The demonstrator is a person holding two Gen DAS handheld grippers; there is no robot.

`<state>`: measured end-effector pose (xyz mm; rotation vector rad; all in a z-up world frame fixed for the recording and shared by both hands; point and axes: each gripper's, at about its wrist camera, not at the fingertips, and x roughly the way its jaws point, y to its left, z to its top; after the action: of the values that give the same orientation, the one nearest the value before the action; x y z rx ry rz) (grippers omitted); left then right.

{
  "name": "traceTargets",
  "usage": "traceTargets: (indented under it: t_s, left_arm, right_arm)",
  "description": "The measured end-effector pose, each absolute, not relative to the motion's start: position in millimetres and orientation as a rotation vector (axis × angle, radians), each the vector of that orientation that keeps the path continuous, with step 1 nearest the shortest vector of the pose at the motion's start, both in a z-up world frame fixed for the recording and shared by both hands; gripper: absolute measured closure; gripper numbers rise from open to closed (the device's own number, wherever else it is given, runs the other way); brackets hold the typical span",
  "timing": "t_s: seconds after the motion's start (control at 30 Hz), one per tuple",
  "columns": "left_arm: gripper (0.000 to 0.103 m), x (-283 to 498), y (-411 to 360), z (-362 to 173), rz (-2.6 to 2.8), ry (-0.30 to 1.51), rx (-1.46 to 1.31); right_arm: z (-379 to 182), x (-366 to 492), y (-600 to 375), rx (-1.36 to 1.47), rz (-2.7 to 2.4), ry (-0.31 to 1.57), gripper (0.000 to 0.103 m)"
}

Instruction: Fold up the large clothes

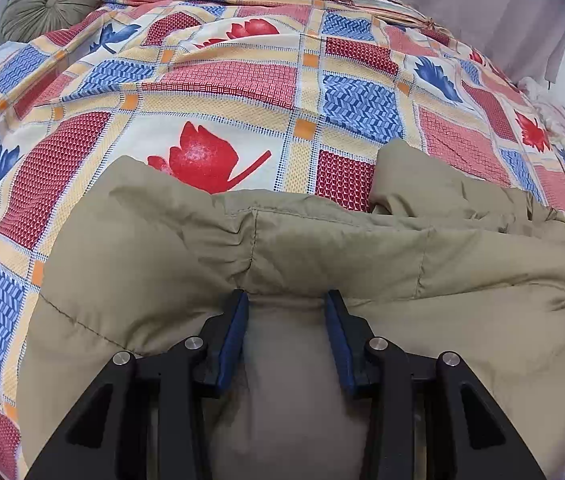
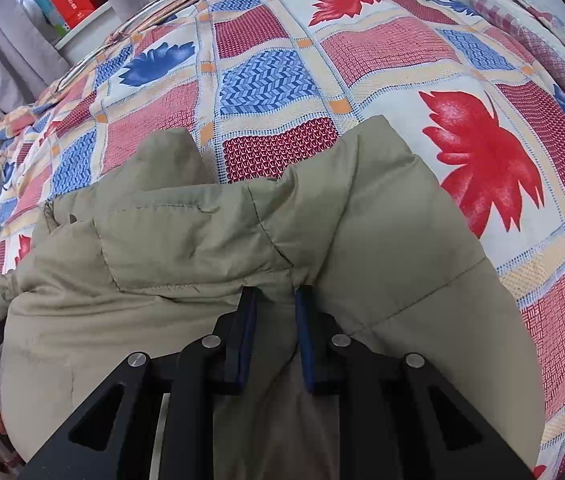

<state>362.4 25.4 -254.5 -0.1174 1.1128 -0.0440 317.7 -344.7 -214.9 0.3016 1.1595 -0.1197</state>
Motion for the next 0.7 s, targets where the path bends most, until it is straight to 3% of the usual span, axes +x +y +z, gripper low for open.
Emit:
traceTargets:
  t_s: [0.3,0.7]
  left_arm:
    - [0.06,370.2,71.2,-242.2,0.09,1.065,-0.084]
    - [0.058,386.6,69.1,-275.7,0.133,1.118,-0.017]
  right_arm:
    - [-181.8,290.9,-376.8,0.163,-0.293,1.084,0.083]
    - [-223.3,305.1,-374.0,0.157,-0.291,1.154,0.079]
